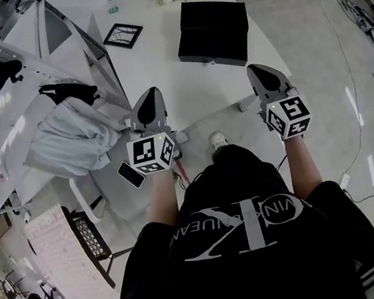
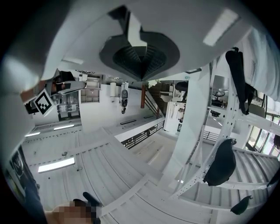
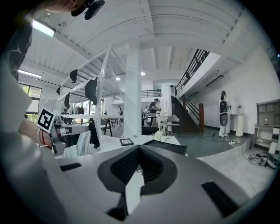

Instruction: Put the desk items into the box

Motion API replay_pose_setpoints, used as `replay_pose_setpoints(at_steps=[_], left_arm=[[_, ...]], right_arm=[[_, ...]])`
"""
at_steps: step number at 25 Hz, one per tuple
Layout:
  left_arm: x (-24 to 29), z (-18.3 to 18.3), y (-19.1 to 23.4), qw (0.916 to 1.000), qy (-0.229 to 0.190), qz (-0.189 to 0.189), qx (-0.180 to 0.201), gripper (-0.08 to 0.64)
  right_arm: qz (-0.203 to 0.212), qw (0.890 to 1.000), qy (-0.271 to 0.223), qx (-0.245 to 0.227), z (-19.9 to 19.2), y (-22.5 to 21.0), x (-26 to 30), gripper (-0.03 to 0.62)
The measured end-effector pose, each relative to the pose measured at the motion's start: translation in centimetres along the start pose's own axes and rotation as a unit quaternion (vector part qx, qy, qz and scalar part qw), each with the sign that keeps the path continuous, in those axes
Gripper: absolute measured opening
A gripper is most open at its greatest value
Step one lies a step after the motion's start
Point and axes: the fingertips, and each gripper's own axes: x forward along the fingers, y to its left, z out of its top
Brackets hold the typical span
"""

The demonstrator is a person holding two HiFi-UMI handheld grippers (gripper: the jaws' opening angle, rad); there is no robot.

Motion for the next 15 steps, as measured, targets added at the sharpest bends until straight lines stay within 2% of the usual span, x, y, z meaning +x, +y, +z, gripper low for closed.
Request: replay_pose_setpoints(at_steps=[15], left_arm=[[-1.9,1.2,-1.3,0.9996,-0.026,-0.008,0.003,0.009]], right_arm=[[-0.005,0.999,-0.032,-0.001,0.7,1.0,-2.8,0.012]])
